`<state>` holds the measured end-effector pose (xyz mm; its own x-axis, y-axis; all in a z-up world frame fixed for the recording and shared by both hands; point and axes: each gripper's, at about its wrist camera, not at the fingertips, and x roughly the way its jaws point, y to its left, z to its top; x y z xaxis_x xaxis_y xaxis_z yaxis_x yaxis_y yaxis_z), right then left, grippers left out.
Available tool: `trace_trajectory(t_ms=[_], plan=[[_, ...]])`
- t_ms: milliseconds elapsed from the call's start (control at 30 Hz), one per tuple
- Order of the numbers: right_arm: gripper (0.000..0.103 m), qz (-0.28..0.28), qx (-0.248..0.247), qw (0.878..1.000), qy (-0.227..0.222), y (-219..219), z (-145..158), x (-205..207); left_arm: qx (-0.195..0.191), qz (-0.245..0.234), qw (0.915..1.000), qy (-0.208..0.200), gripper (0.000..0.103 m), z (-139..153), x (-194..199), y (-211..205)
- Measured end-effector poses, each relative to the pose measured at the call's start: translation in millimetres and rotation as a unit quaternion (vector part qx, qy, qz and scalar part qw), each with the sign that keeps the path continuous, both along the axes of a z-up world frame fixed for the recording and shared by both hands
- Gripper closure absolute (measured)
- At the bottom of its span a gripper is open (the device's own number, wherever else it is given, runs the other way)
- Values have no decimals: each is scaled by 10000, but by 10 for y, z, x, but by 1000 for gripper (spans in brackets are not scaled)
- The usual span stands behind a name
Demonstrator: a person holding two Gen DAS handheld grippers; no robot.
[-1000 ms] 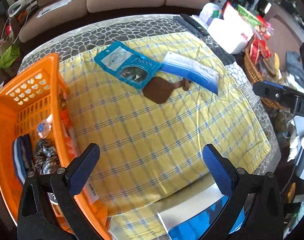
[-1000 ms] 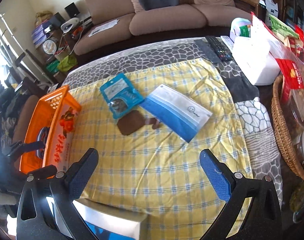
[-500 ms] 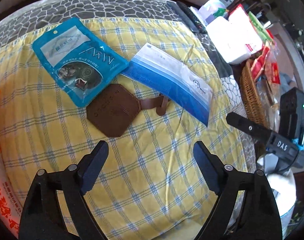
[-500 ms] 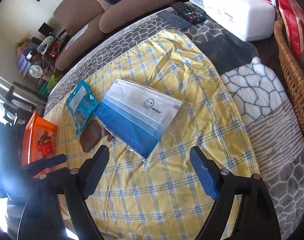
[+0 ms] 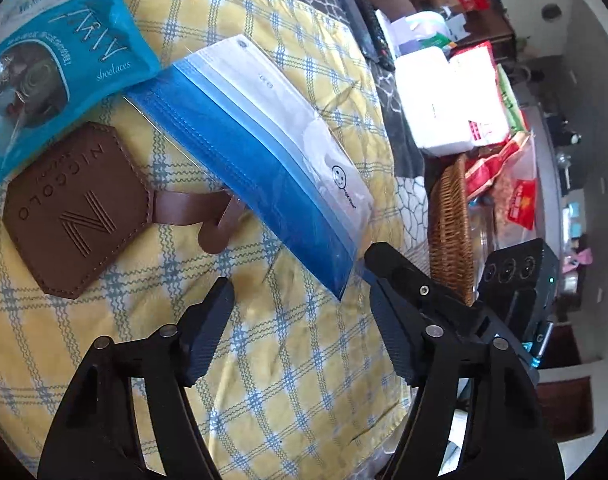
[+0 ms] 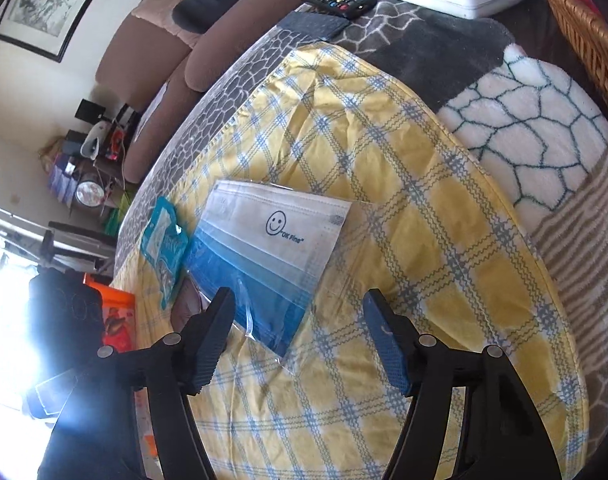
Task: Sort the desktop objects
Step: 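Grasp the blue-and-white zip bag by its edge with the left tool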
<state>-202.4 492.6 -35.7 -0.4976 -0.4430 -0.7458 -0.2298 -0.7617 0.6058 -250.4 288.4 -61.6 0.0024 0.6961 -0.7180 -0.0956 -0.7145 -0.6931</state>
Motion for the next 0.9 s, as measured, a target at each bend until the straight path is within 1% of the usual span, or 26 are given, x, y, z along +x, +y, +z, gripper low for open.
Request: trace_trajectory(t_ms=[67, 100, 167, 200, 267, 300, 333, 367, 467, 567, 733, 900], plan=[[49, 52, -33, 10000, 22, -25, -22, 3, 78, 85, 9999, -28, 47, -19, -22, -10], [52, 72, -63, 10000, 28, -34, -31, 2, 138, 144, 9998, -65, 50, -30, -35, -20], [71, 93, -184, 9998, 81, -33, -48, 10, 217, 213, 9995, -120, 51, -47, -49, -25], [72, 94, -237, 9996, 91, -26, -59, 14, 228, 225, 9994, -121, 52, -50, -53, -18], [72, 101, -261, 9996, 83, -26, -87, 19, 235, 239, 9994, -123, 64, -58, -55, 3], [72, 118, -283, 9995, 82, -31, -100, 27, 226, 234, 9994, -120, 76, -61, -51, 9], [73, 144, -310, 9994, 87, -40, -110, 36, 184, 230, 9995, -112, 85, -64, -43, 13], [73, 174, -322, 9993, 87, -54, -116, 51, 151, 230, 9996, -104, 87, -64, -31, 12], [73, 244, -278, 9993, 80, -100, -102, 102, 144, 184, 9997, -46, 88, -38, 5, 0], [73, 381, -116, 9992, 83, -185, -46, 136, 121, 74, 9999, 76, 91, 49, 60, -10], [73, 605, 119, 9979, 198, -371, 138, 203, 12, -108, 9994, 319, 94, 299, 195, -46], [74, 869, 465, 9947, 308, -605, 374, 323, -46, -177, 9989, 435, 94, 510, 380, -235]])
